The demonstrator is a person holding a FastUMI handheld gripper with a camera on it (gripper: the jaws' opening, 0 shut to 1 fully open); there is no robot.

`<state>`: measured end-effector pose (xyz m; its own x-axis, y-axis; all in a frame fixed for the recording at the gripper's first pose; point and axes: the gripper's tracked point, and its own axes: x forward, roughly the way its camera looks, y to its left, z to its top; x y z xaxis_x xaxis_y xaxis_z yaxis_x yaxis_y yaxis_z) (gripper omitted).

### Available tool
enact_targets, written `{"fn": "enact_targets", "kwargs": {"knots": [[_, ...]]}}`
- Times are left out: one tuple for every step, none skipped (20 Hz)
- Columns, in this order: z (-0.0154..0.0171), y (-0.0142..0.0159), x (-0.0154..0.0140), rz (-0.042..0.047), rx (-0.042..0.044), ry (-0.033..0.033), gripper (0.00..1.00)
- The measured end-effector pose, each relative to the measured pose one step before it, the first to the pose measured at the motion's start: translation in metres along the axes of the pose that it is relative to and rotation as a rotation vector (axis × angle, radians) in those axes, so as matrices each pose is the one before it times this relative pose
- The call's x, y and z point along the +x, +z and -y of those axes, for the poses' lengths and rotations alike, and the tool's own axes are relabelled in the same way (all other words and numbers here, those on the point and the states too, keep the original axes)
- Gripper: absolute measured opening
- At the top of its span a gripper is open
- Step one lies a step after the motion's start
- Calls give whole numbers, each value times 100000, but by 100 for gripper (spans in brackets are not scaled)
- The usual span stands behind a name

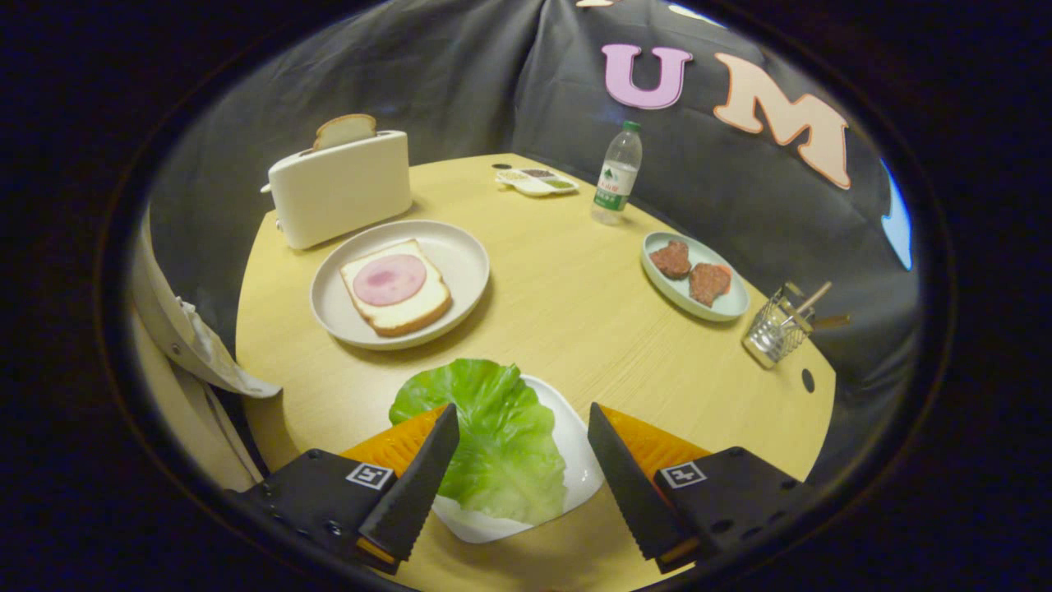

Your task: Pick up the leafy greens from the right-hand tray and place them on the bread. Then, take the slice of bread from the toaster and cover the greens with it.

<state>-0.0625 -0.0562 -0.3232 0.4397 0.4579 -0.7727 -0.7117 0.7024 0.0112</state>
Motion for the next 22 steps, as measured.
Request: {"fn": "enact_targets", "kwargs": {"knots": [[-69, -502, 153, -1615, 104, 633, 100], [-21, -426, 82, -1282, 372, 545, 100], [-40, -316, 255, -1191, 858, 506, 100], [-95, -503, 256, -1411, 904, 589, 100], [-83, -380, 218, -1138, 704, 426, 100], [-100, -258, 220, -1247, 248, 642, 100], [-129, -554, 212, -2059, 457, 791, 100], [-31, -349, 168, -1208, 341, 322, 100], [42, -404, 218, -1445, 358, 156, 100], [-152, -450, 274, -1750, 668, 575, 100], [-170, 94, -36, 526, 2347, 973, 100], [9, -185, 242, -627, 1285, -70, 98], [-53, -10, -97, -290, 1250, 180, 95], [-116, -108, 56, -711, 1354, 326, 91], [84, 40, -74, 133, 822, -391, 87], [-33, -86, 112, -744, 322, -237, 83], [-118, 129, -112, 126, 141, -7, 80], [-155, -86, 7, -472, -142, -93, 76], [-178, 29, -52, -179, -314, -302, 72], [-364, 69, -11, -110, -351, 314, 69], [-228, -37, 52, 37, -884, -417, 58], [-389, 123, -50, -11, -892, 332, 48]]}}
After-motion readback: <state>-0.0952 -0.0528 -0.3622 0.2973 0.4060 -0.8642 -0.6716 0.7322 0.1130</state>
